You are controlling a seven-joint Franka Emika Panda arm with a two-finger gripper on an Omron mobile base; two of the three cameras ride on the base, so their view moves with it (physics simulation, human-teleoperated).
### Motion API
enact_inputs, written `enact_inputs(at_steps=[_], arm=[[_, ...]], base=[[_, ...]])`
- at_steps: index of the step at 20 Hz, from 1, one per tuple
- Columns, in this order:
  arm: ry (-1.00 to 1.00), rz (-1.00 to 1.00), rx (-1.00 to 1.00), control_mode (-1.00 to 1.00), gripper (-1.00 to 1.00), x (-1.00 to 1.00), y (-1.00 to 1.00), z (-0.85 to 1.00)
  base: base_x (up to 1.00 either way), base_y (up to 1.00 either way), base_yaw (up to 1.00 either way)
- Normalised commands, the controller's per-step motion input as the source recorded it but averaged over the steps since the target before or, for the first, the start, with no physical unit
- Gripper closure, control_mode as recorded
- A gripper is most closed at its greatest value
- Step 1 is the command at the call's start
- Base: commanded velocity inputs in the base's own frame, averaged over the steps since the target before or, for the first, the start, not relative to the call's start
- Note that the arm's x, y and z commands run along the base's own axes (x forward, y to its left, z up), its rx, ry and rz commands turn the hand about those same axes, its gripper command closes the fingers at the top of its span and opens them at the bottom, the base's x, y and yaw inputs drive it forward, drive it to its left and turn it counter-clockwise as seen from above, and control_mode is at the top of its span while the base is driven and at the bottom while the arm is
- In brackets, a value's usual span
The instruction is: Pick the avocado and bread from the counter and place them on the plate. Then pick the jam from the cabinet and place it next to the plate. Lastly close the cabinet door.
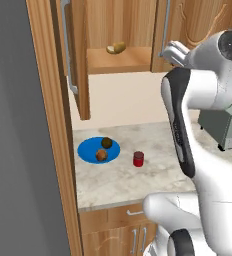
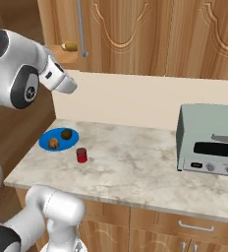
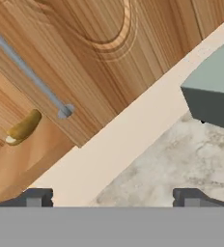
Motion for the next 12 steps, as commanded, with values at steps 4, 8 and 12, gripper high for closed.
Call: enact_inputs(at_steps=[4, 8, 12], arm=[[0.02, 0.21, -0.06, -1.00, -1.00, -0.91, -0.09, -0.90], [0.00, 0.27, -0.07, -1.00, -1.00, -0.74, 0.00, -0.18], [0.00, 0.33, -0.07, -1.00, -1.00, -0.53, 0.09, 0.07]], base=[[0.00, 0.00, 0.00], [0.00, 0.00, 0.00], [0.00, 0.00, 0.00]])
